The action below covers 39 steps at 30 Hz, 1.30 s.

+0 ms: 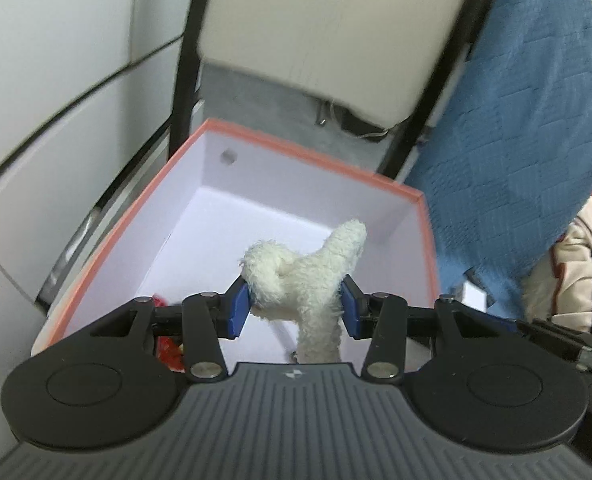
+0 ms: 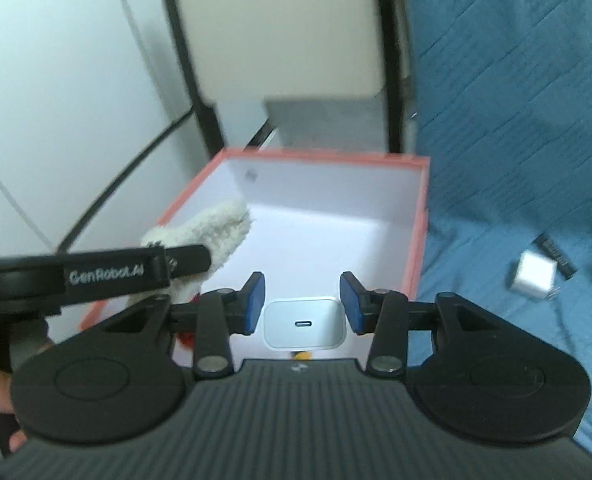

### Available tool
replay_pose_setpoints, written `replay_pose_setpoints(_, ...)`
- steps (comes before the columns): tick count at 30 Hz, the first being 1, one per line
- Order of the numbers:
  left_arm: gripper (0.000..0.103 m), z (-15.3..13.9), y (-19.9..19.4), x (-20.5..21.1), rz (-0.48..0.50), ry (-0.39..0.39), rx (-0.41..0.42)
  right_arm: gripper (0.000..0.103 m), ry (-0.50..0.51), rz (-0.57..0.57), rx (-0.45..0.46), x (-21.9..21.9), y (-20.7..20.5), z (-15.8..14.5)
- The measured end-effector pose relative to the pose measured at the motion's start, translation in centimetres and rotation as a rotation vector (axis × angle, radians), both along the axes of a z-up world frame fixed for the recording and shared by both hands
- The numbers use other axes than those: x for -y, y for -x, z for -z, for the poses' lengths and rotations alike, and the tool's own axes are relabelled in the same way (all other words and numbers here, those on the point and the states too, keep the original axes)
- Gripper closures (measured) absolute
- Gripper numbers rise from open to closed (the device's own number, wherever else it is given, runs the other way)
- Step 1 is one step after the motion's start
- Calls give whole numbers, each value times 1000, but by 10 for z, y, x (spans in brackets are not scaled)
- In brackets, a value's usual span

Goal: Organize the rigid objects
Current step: 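Carry the fluffy toy and white charger with both tools over the pink box, then open both tools to drop the fluffy toy and charger into the pink box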

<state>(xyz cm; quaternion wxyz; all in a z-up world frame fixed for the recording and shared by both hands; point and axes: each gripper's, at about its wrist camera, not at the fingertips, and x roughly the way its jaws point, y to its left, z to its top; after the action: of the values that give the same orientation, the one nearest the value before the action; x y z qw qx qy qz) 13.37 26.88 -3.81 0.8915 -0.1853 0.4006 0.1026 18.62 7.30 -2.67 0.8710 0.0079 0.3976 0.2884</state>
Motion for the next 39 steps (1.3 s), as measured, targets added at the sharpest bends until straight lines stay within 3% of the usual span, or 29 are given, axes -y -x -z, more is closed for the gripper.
replay_pose_setpoints(11,51,59,2,-29,-20,-31,-101,58,132,-81,-55,-49,1,60)
replay_pose_setpoints(19,50,62,1,-32,-35,15,-88,58,157,-89,-88,-57,0,77)
replay_pose_setpoints(23,43,58,3,-34,-41,50,-92,59,142,-88,-90,-53,1,73)
replay_pose_setpoints(27,42,47,10,-32,-60,47,-70,54,93,-93,-120,-46,-1,66)
replay_pose_setpoints(39,42,-4,29,-7,-43,-12,28,54,34,-53,11,-14,14,16)
